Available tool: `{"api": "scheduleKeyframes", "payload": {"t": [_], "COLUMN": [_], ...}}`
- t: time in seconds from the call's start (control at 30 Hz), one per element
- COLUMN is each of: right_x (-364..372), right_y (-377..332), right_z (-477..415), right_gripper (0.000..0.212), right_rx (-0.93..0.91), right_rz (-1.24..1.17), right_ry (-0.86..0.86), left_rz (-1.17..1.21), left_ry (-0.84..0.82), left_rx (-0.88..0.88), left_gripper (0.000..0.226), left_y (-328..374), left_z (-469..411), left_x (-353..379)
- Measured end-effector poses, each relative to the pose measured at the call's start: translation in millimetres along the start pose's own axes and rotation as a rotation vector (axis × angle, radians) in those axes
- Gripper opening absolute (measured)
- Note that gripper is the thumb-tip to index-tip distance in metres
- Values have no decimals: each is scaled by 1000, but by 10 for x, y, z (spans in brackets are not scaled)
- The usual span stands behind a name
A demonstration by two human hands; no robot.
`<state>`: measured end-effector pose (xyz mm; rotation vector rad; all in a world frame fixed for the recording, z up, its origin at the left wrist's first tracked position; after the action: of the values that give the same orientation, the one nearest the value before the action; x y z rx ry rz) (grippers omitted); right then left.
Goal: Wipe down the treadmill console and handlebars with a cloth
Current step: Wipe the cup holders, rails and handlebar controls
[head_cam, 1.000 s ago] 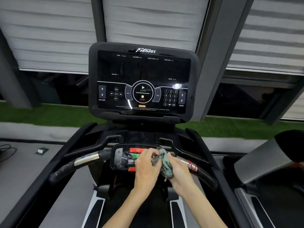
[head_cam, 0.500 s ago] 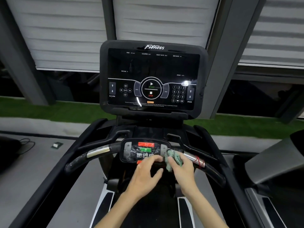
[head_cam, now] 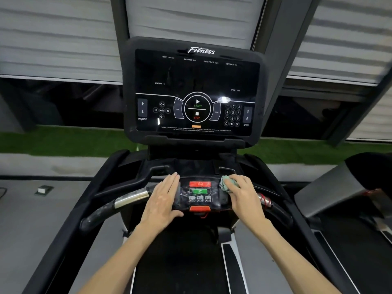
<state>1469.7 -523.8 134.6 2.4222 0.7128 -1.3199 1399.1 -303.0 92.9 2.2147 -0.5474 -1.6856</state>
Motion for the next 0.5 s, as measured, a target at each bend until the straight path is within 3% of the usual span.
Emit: {"api": "scheduleKeyframes", "payload": {"t": [0.2,0.33,0.5], "right_x": [18,86,86], "right_y": [-30,-100,-159], "right_z": [29,399,588], "right_gripper": [44,52,54], "right_rx": [-28,-142,-148], "right_rz": [-5,9,0], "right_ry": [55,-32,-159], "left_rz": [28,66,75], "left_ry": [3,2,24], "left_rx": [14,-13,-38], "left_gripper": [120,119,119], "left_y": [-20,-10,14], "left_z": [11,29,26], "left_x": [18,23,-11]}}
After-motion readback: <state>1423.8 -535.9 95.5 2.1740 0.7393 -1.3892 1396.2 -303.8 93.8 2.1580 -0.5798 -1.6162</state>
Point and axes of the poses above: each hand's wrist, its own z-axis away from the middle knuckle, its own x-axis out of the palm, y = z × x, the point moved 6 cm from there along -z, towards the middle knuckle, and after that the axes turned 12 degrees about z, right-handed, at the moved point
